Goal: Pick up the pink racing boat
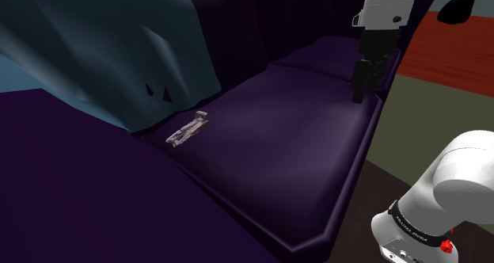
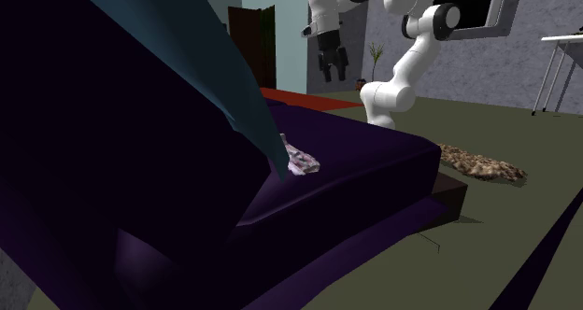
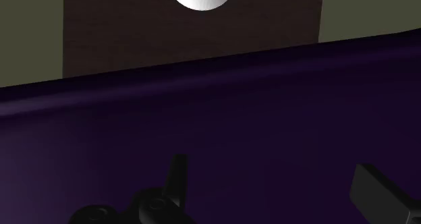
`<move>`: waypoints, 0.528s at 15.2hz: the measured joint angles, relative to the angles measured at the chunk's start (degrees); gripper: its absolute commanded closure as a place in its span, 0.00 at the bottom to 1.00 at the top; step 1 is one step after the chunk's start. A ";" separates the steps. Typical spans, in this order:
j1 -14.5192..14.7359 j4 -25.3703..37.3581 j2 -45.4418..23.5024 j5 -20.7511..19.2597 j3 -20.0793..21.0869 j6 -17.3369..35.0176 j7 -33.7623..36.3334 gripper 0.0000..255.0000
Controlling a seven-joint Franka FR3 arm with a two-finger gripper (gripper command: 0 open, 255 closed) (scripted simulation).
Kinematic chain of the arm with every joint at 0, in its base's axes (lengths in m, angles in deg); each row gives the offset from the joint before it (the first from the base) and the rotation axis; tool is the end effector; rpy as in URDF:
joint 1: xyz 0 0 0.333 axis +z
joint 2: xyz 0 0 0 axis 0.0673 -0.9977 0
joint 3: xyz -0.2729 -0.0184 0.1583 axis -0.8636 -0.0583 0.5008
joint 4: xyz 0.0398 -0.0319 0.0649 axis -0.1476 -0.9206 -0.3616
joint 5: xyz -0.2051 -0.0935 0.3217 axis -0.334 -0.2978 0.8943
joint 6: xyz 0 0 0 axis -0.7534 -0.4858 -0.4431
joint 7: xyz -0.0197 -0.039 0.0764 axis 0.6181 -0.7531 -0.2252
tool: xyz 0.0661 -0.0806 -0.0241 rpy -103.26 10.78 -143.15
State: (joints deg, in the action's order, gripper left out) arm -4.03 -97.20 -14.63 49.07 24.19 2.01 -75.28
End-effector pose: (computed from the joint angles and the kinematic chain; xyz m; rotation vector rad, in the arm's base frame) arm 0.2862 0.0064 0.5545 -3.0296 -0.0269 0.3039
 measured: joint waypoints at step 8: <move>-0.13 0.15 -2.01 8.96 9.17 3.89 16.51 0.00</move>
State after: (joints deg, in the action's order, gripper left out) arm -4.16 -97.05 -16.63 58.03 33.36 5.89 -58.77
